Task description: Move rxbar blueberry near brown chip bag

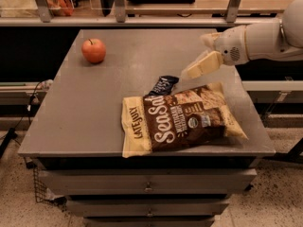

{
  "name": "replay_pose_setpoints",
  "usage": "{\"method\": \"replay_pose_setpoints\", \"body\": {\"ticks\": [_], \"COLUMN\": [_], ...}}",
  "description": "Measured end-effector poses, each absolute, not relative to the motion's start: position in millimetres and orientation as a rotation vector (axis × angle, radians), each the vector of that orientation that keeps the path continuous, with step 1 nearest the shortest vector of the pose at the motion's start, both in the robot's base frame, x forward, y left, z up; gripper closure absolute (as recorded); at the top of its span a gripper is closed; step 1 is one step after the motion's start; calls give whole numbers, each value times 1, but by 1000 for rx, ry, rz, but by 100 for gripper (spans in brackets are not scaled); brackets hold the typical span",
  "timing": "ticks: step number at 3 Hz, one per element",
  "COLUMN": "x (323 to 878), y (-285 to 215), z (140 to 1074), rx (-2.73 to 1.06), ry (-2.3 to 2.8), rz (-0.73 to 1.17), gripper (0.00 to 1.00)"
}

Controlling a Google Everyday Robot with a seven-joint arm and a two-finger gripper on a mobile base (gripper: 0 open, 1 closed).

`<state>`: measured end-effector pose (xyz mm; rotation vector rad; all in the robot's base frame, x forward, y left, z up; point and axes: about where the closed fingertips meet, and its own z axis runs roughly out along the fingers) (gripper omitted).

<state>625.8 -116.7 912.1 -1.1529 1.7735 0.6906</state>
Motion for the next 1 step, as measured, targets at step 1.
{"method": "replay_pose_setpoints", "body": {"ticks": [1], "x": [629], "y": [-122], "z": [914], "rx": [-1144], "ry": [1771], "rz": [679], "gripper": [0]}}
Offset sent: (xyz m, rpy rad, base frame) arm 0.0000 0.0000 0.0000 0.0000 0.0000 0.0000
